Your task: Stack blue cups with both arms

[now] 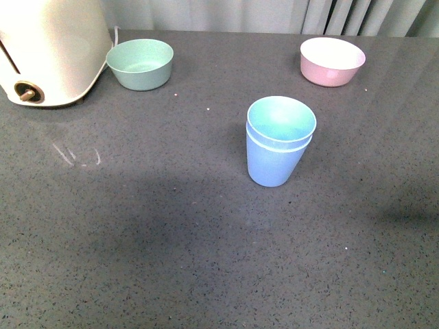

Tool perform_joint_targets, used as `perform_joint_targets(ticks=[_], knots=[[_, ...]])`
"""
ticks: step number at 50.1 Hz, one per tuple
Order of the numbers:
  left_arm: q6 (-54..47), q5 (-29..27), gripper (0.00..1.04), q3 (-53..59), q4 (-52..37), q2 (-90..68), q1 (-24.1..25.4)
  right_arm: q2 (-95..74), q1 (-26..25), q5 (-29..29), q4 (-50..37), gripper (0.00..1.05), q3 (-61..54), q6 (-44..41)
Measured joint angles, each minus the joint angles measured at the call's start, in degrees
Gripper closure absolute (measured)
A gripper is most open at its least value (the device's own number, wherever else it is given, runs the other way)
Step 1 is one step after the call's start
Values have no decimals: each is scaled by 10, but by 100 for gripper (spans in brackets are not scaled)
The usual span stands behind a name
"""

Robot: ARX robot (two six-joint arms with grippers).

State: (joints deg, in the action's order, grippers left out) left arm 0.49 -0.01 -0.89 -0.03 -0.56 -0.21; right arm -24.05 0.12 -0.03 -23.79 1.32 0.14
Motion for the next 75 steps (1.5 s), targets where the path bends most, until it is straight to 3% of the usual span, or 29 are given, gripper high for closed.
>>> perform_joint_targets(ticks=[31, 36, 60, 75], knots=[[0, 0, 9, 0, 0, 0, 0, 137, 0, 0, 135, 103, 0, 0], [0, 0, 9, 0, 0, 0, 0, 221, 0, 0, 231, 103, 0, 0], [0, 0, 9, 0, 0, 0, 0, 237, 0, 0, 236, 103, 0, 0], [0, 0, 9, 0, 0, 0, 0, 237, 0, 0, 236, 56, 0, 0]])
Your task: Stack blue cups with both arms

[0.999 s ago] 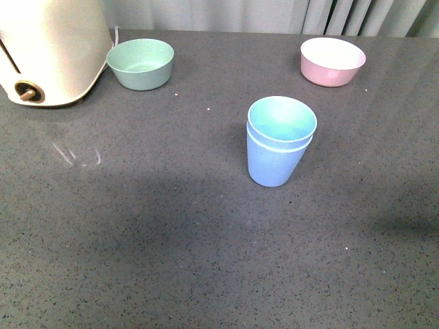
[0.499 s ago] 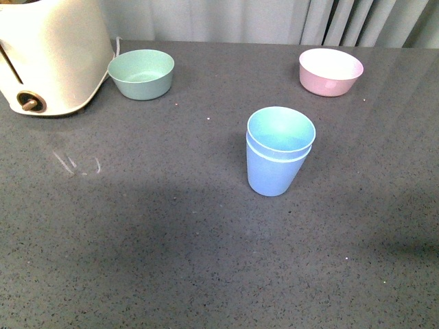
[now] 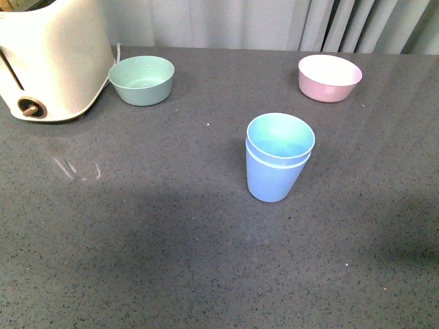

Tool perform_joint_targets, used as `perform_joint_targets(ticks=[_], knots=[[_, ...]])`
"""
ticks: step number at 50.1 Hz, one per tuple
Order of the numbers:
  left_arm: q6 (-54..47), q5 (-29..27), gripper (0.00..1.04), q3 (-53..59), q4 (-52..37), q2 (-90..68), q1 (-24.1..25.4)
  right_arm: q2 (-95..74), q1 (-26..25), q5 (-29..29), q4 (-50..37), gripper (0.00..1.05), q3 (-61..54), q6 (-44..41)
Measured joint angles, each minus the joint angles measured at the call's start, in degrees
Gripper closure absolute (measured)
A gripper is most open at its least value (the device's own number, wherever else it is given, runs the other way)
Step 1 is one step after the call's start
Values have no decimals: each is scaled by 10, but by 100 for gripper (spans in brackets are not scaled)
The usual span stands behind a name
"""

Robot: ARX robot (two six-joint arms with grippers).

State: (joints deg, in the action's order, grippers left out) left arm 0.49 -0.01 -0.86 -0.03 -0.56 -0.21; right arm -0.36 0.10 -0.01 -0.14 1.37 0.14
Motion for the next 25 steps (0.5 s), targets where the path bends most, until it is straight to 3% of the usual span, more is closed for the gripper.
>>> perform_joint_targets(ticks=[4, 13, 25], knots=[[0, 0, 9, 0, 0, 0, 0, 0, 0, 0, 0, 45, 0, 0], [0, 0, 9, 0, 0, 0, 0, 0, 0, 0, 0, 8, 0, 0], [0, 0, 9, 0, 0, 0, 0, 0, 0, 0, 0, 9, 0, 0]])
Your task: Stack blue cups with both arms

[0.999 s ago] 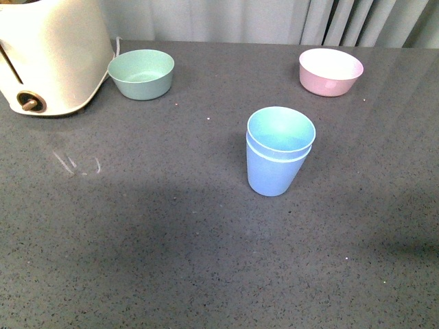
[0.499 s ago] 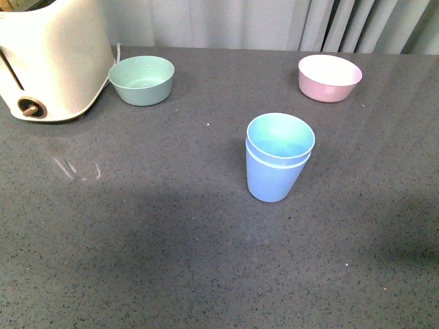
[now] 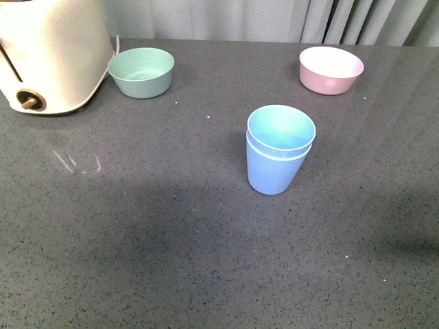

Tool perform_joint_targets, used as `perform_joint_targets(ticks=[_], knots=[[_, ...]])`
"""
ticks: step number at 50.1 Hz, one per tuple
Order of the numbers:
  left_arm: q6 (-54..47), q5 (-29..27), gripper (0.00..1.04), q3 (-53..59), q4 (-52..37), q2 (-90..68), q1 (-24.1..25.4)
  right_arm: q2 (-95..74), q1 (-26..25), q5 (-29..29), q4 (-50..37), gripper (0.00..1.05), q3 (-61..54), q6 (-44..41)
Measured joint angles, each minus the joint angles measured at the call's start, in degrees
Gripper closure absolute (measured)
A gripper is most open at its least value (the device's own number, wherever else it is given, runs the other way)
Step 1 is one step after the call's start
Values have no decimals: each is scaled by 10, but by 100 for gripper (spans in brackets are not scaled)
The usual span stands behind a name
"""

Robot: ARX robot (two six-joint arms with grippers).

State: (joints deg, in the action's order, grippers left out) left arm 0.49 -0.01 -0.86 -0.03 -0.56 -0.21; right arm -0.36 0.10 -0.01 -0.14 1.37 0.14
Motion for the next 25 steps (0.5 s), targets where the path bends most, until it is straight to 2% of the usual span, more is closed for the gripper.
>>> perform_joint_targets(ticks=[25], knots=[[0, 0, 9, 0, 0, 0, 0, 0, 0, 0, 0, 9, 0, 0]])
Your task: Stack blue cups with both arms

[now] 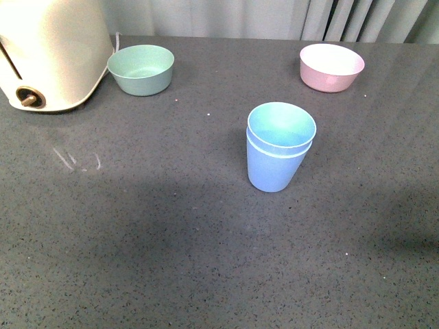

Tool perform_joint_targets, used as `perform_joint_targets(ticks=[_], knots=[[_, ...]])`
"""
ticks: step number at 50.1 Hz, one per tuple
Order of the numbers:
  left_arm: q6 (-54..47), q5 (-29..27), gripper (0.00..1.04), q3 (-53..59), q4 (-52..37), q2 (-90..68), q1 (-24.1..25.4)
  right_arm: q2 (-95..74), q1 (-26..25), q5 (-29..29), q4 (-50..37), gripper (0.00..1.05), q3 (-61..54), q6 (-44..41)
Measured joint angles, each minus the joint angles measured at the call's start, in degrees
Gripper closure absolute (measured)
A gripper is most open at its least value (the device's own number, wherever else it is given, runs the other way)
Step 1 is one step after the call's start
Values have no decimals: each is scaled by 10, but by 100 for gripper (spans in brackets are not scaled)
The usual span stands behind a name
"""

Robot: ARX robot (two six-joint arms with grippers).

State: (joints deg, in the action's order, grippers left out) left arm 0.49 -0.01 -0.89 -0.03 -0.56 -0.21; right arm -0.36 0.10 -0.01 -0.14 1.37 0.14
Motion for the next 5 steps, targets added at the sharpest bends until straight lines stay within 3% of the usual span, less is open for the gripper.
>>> perform_joint_targets(ticks=[5], knots=[[0, 0, 9, 0, 0, 0, 0, 0, 0, 0, 0, 9, 0, 0]])
